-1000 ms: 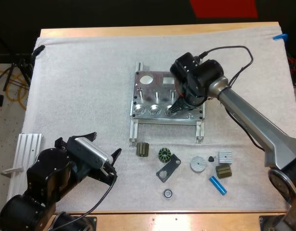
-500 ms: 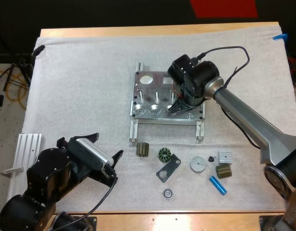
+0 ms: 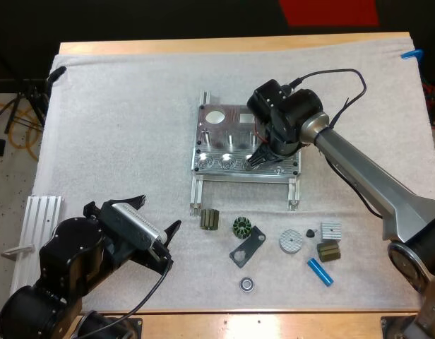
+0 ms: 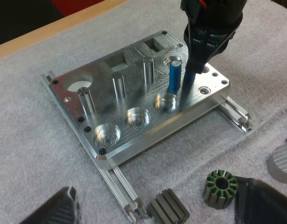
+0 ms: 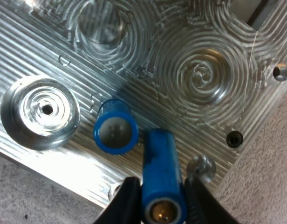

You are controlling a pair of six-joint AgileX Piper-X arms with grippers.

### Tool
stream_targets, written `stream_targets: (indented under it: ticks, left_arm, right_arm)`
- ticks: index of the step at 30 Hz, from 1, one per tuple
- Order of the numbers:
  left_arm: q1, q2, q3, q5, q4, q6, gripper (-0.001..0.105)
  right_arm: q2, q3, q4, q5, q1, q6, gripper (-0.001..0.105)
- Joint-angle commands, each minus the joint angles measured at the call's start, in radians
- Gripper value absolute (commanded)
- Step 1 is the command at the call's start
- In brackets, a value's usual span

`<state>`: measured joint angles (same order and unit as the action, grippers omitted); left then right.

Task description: Load cells from left to right

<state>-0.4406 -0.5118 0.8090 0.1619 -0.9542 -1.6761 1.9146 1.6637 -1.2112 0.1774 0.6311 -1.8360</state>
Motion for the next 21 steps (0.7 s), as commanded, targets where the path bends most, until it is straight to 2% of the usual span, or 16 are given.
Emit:
stream_targets:
  ticks: [1, 21]
  left_arm:
    - [0.002, 0.004, 0.003, 0.0, 0.018, -0.001, 0.069]
    - [0.002, 0.004, 0.003, 0.0, 0.014, -0.001, 0.069]
  right_arm:
    - [0.004, 0.009, 0.0, -0.011, -0.004, -0.002, 0.0]
    - [0.06, 0.004, -0.009, 0.008, -0.011, -0.002, 0.0]
